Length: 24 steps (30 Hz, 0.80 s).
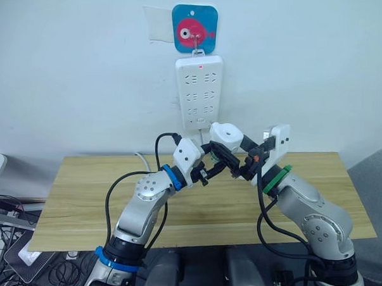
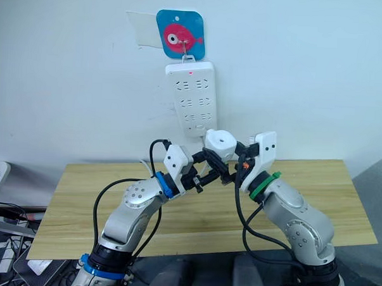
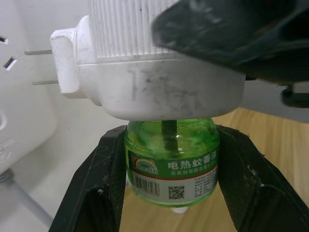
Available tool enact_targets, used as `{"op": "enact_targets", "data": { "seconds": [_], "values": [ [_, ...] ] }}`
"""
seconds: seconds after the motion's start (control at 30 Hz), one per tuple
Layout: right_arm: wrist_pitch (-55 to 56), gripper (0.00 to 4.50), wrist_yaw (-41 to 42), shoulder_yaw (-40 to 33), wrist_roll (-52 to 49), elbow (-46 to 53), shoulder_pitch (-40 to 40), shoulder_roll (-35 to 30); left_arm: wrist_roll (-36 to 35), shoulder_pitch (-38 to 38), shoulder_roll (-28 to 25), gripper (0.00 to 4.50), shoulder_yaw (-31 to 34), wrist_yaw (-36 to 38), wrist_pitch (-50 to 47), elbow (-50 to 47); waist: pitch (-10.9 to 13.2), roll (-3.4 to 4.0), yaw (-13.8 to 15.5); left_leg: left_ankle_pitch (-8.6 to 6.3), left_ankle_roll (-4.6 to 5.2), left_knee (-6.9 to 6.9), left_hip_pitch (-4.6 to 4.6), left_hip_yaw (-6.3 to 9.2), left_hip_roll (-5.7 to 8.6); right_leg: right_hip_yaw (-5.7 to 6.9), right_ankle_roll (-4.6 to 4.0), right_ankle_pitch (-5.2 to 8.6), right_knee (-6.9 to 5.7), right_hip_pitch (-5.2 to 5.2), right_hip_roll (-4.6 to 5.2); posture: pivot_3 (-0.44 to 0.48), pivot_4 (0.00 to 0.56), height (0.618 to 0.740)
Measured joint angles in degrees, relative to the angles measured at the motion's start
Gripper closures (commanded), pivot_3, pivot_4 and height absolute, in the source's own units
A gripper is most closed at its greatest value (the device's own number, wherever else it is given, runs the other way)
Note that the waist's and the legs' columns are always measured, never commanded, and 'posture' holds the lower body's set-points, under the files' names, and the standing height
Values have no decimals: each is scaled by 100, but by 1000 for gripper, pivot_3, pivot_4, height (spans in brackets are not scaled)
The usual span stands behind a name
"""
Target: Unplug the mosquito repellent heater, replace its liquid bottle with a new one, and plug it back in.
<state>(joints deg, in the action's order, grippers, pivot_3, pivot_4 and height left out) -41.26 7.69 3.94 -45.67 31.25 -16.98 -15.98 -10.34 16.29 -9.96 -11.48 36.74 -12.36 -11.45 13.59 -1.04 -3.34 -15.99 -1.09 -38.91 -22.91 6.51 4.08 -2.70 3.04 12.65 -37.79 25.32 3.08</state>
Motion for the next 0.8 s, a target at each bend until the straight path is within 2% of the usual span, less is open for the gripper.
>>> {"op": "enact_targets", "data": {
  "seconds": [0.07,0.13,0.27,0.37,0.53,0.67,0.8],
  "values": [
    [0,1425,-12,-9,72,-14,0,63,-3,-20,-27,2249,-5,-13,-27,-23,0,0,2,0,0,0,0,0,1,0,0,0,-1,0,0,-119,183,740],
    [-8,1425,11,-5,143,-14,0,108,-4,-25,-48,2249,-4,-40,-90,-70,0,0,2,0,0,0,0,0,1,0,0,0,-1,0,0,-114,184,740],
    [-8,1426,68,-4,193,-14,0,192,-129,-118,-157,948,6,-3,-227,-257,0,0,2,0,0,0,0,0,0,0,0,0,0,0,0,-113,191,740],
    [16,1427,145,17,320,-19,0,207,-464,-291,-464,13,131,188,-401,-512,-1,1,-10,-2,2,2,2,0,-2,-1,0,0,-2,1,0,-116,195,740],
    [94,1427,227,-33,528,-25,4,195,-1213,-210,-1275,0,1093,452,-897,-653,0,1,-8,-3,4,2,3,3,-5,3,-1,1,-5,1,-4,-109,197,740],
    [114,1428,356,-69,645,-82,-2,119,-1687,446,-1983,0,1821,791,-1222,-269,0,1,17,-1,2,1,2,7,5,9,-1,1,0,-1,-5,-85,200,740],
    [94,1428,493,-59,660,-144,-123,82,-1765,1123,-2189,0,1759,1339,-1190,574,0,1,19,2,-3,1,3,1,15,13,0,1,0,-1,-3,-82,198,740]
  ]
}}
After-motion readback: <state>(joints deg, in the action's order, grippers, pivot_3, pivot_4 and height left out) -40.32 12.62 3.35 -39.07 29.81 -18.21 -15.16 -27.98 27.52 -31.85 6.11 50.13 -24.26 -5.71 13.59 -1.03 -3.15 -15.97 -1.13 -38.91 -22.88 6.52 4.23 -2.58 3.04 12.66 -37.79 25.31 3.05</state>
